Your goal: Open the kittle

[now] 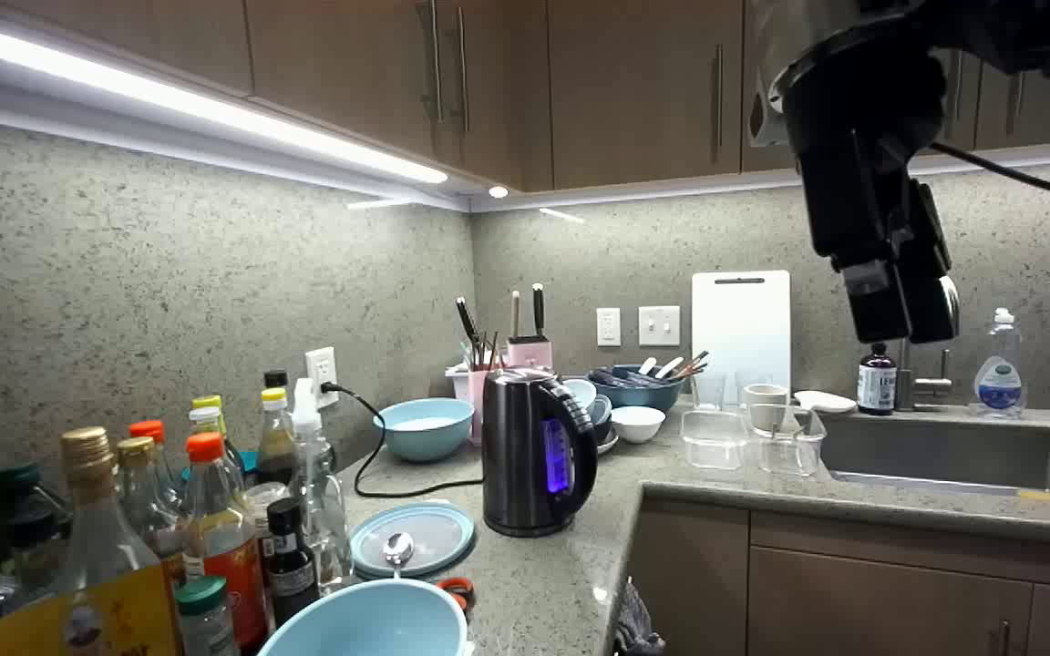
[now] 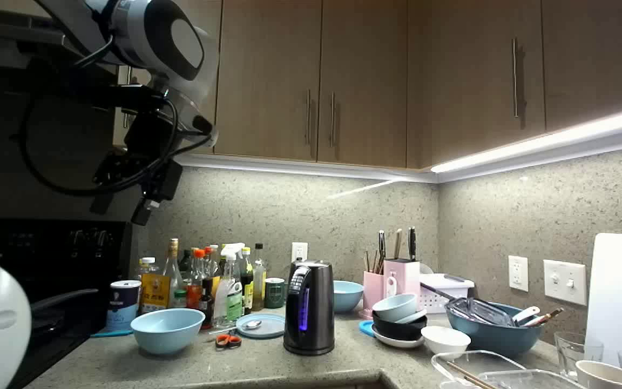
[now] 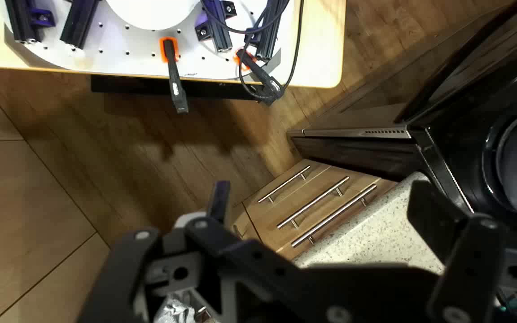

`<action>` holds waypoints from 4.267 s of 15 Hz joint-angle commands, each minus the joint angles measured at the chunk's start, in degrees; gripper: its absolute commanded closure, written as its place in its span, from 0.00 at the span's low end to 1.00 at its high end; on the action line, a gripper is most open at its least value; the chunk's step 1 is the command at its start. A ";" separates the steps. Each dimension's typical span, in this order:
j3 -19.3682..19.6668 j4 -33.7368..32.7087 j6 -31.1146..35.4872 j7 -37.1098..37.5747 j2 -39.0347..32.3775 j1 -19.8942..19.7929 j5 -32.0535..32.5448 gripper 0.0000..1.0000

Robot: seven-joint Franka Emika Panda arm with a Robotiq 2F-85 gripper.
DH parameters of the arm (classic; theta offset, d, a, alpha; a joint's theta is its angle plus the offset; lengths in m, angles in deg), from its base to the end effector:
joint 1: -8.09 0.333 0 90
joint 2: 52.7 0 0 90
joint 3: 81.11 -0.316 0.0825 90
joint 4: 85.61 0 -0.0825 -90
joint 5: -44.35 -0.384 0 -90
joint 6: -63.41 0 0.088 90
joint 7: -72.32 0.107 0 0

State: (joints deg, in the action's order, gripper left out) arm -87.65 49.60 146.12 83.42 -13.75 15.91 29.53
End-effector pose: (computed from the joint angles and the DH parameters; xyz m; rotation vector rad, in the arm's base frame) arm 0.2996 0.1153 0.5463 -2.9796 -0.0373 0.4081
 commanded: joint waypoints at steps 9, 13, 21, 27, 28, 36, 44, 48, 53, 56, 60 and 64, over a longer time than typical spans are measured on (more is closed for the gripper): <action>-1.29 -0.77 3.30 -0.44 -2.67 -2.37 0.36 0.00; -2.67 -2.63 12.66 -0.16 -8.48 -3.96 6.04 0.00; -1.81 -7.04 19.57 0.15 -16.02 -4.26 14.79 0.00; -2.61 -6.62 27.31 5.09 -19.41 -5.83 17.94 0.00; -2.66 -6.86 29.46 6.18 -20.83 -6.24 19.39 0.00; -1.23 -10.09 35.21 11.56 -29.38 -6.74 29.30 0.00; 0.33 -13.07 46.04 12.33 -35.06 -6.75 28.30 0.00; 1.71 -16.55 53.13 12.51 -40.07 -6.85 32.59 0.00; 3.76 -18.89 53.65 11.63 -42.06 -5.97 34.04 0.00; 4.44 -19.96 54.84 12.66 -43.68 -5.97 35.20 0.00; 5.48 -22.13 53.33 12.32 -46.32 -6.02 34.98 0.00; 6.57 -24.32 53.68 12.79 -48.46 -5.49 35.91 0.00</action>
State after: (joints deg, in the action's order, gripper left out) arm -82.29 27.69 199.87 95.24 -60.46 9.25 63.95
